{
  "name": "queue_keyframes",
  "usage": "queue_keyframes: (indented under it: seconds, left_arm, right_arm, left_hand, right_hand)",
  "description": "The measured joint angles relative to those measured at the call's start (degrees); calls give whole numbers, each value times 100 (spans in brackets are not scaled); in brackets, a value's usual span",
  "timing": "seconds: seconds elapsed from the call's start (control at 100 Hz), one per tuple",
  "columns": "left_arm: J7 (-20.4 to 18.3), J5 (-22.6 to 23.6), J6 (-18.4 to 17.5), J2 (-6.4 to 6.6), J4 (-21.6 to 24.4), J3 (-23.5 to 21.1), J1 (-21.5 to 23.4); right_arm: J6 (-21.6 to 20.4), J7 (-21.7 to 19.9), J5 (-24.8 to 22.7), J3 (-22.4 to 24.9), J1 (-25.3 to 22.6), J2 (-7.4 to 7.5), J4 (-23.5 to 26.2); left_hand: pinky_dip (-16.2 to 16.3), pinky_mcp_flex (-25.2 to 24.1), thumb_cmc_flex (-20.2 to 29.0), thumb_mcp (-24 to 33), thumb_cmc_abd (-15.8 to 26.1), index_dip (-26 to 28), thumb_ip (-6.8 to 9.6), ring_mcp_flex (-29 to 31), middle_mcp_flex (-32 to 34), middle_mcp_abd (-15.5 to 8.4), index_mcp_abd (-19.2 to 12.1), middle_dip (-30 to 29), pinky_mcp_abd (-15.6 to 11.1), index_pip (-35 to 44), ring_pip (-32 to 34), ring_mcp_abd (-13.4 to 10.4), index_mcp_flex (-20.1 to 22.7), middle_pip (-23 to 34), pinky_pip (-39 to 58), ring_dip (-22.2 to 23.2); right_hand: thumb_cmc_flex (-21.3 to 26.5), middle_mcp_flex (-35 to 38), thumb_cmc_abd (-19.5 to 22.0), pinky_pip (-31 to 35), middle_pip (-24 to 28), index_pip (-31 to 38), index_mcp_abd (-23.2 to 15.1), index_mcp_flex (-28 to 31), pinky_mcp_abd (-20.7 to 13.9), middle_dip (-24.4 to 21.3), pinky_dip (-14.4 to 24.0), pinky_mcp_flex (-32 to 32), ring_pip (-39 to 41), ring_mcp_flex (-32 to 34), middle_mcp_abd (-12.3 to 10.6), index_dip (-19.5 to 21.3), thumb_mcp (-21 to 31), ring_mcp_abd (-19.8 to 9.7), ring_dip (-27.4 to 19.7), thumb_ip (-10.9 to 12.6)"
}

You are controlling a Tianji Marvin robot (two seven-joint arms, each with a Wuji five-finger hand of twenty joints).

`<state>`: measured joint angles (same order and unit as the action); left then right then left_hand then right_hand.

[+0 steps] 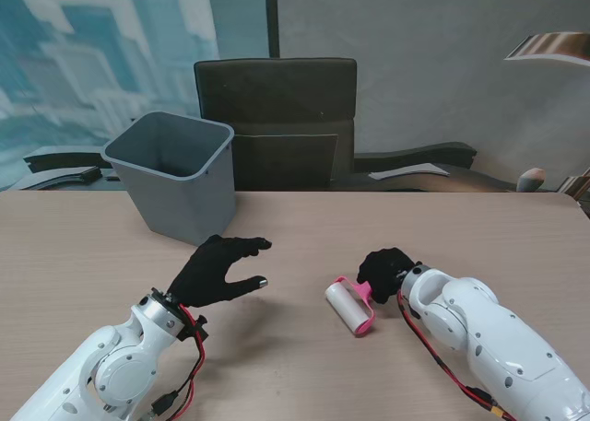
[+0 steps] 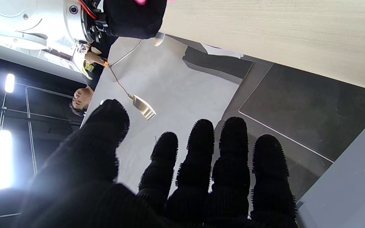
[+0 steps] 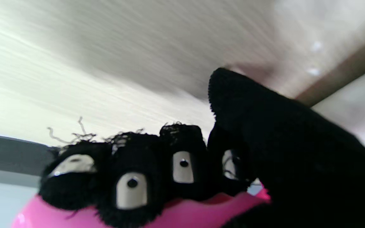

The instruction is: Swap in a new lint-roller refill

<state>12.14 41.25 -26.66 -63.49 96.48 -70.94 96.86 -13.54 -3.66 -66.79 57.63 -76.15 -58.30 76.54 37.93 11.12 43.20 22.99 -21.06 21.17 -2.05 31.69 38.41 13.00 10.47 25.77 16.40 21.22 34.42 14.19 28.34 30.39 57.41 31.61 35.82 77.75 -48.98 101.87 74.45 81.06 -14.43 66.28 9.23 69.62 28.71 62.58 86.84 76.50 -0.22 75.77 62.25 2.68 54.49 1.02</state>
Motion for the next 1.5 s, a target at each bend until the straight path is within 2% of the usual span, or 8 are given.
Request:
queue_keyframes:
  seconds: [0.11, 0.32, 0.44, 0.6, 0.74, 0.9, 1.36, 1.5]
  left_arm:
    - [0, -4, 2, -2, -15, 13, -15]
    - [13, -4, 8, -4, -29, 25, -33]
    - [10, -18, 19, -5, -43, 38, -48]
    - [-10, -64, 41, -5, -58, 63, -72]
    - [-23, -72, 45, -6, -69, 73, -88]
    - [-23, -73, 41, -7, -71, 73, -90]
    - [-17, -73, 38, -10, -71, 68, -81]
    - [-7, -71, 36, -12, -67, 59, -69]
  right_arm:
    - [6, -37, -167, 297, -106, 47, -2]
    - [176, -59, -926, 1024, -523, 116, 111]
    - [418, -42, -1172, 1347, -780, 164, 208]
    - [462, -24, -1315, 1549, -948, 223, 302]
    - [495, -14, -1097, 1439, -929, 249, 321]
    - [589, 28, -627, 946, -742, 264, 278]
    - [401, 86, 116, 120, -392, 141, 322]
    - [398, 88, 170, 12, -339, 96, 325]
  left_hand:
    - [1, 1, 0, 0, 0, 0, 0, 0, 13, -2, 0, 0, 0, 3, 0, 0, 0, 0, 0, 23]
    - [1, 7, 0, 0, 0, 1, 1, 0, 13, -3, 0, 0, 0, 6, 0, 0, 0, 0, 0, 56]
    - [2, 9, 0, 0, 0, 0, 1, 0, 14, -3, 0, 0, 0, 10, 0, 0, 0, 0, 0, 57]
    - [2, 9, 0, 0, 0, 0, 2, 0, 14, -4, 0, 0, 0, 15, 4, 0, 0, 0, 0, 57]
    - [2, 10, 0, 0, 0, 0, 2, 0, 14, -4, 0, 0, 1, 17, 5, 0, 0, 0, 0, 58]
    - [2, 11, 0, 0, 0, 0, 2, 0, 14, -4, 0, 0, 1, 18, 7, 0, 0, 0, 0, 58]
    - [2, 51, 0, -1, 0, 63, 2, 0, 15, -47, 0, 0, 1, 152, 64, 0, 7, 23, 1, 58]
    - [2, 51, 0, -1, 0, 64, 2, 0, 16, -49, 0, 0, 1, 155, 66, 0, 7, 24, 2, 58]
  right_hand:
    - [0, -2, 0, 0, 0, -1, -2, 0, 0, 0, 0, -3, 0, -2, 1, 2, -2, 0, -6, 0]
    - [-4, -5, 1, -47, 0, -5, -8, 1, -2, 0, 0, -17, 0, -8, 1, 24, -16, 0, -19, -52]
    - [-4, -7, 2, -74, 0, -5, -9, 1, -13, 0, 0, -29, 0, -12, 1, 34, -16, 0, -40, -52]
    - [-4, -9, 2, -84, 0, -8, -9, 1, -16, 0, 0, -41, 0, -17, 1, 37, -17, -1, -44, -54]
    - [-4, -9, 2, -84, 0, -22, -9, 1, -17, 0, 0, -41, 0, -18, 2, 48, -18, -1, -46, -55]
    - [-4, -9, 2, -84, 0, -34, -9, 1, -17, 0, 3, -49, 4, -19, 4, 49, -19, -1, -46, -59]
    - [-4, -55, 3, -20, 0, -90, -9, 1, 4, -31, 11, -77, 65, -33, 51, 59, -16, 26, -138, -63]
    - [-4, -57, 3, -10, 0, -103, -9, 1, 8, -34, 11, -85, 68, -34, 58, 59, -22, 32, -160, -118]
